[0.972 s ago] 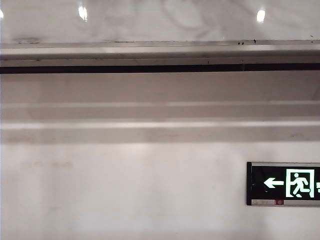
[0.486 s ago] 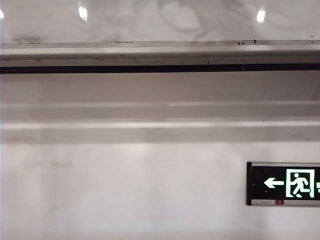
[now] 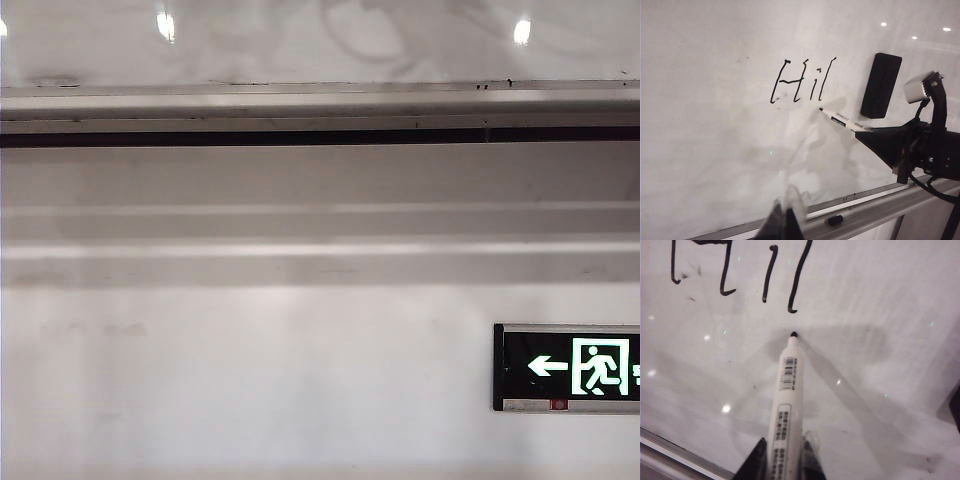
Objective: Take a marker from the whiteboard tray, write "Hi!" on the whiteboard, and then put the marker back vertically into the whiteboard tray.
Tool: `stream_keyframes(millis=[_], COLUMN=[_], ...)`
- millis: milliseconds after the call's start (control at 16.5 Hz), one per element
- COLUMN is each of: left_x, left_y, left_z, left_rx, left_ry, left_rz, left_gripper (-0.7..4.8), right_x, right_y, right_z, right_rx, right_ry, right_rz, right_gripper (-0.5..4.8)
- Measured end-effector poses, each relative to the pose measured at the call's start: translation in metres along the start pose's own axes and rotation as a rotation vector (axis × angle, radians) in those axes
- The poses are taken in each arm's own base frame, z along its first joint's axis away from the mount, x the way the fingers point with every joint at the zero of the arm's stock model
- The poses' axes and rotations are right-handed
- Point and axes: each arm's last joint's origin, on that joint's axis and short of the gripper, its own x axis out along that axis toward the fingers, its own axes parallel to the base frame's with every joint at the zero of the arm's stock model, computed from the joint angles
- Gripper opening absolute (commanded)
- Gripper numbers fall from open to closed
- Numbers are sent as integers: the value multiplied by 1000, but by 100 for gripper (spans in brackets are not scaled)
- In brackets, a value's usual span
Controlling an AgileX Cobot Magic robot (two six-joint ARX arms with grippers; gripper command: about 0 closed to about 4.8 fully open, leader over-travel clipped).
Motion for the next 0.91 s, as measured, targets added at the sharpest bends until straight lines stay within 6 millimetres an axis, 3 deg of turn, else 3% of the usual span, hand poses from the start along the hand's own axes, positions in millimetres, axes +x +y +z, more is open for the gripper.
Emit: stream_keyframes(millis=[911], left_x=[0], left_y=[0], left_z=[0], left_rx=[0], left_ry=[-1], left_rz=[0], left_gripper=[-5], right_x=[6], right_y=[4], right_z=[-4], right_rx=[-6], right_ry=[12], right_rz=[7], right_gripper=[-2])
